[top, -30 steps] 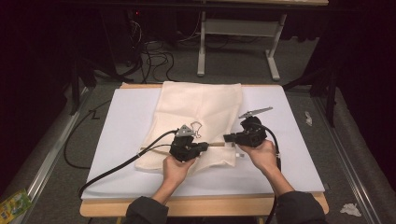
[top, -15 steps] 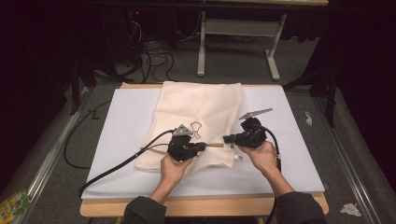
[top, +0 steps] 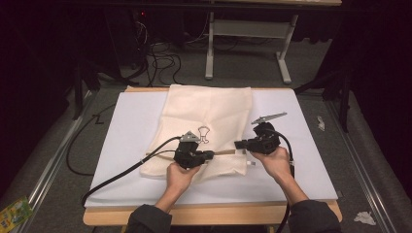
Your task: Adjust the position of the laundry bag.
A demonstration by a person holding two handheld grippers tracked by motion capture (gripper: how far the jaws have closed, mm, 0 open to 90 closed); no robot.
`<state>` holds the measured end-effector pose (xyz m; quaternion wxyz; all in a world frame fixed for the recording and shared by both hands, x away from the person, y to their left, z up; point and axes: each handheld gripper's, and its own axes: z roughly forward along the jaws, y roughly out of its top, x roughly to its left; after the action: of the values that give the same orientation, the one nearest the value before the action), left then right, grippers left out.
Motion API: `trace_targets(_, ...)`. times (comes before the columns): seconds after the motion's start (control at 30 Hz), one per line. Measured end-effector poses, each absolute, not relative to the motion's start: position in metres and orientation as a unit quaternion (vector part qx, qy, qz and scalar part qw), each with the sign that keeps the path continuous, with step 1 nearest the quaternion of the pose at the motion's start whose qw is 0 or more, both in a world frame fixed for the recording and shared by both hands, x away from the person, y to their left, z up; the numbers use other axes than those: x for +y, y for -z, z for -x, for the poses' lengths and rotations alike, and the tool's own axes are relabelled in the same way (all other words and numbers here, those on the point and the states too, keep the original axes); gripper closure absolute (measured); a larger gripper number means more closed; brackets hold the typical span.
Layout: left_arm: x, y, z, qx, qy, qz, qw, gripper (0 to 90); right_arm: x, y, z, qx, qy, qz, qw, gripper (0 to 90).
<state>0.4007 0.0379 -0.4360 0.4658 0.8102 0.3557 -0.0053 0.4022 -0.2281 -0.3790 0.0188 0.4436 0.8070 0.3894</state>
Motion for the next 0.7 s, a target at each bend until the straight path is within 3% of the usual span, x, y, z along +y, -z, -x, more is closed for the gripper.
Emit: trace_targets(0.7, 0.077, 0.43, -0.404, 0.382, -0.043, -0.808, 0.446, 87.4, -0.252, 0.381, -0.4, 0.801, -0.39, -0.453, 0.034, 88.7)
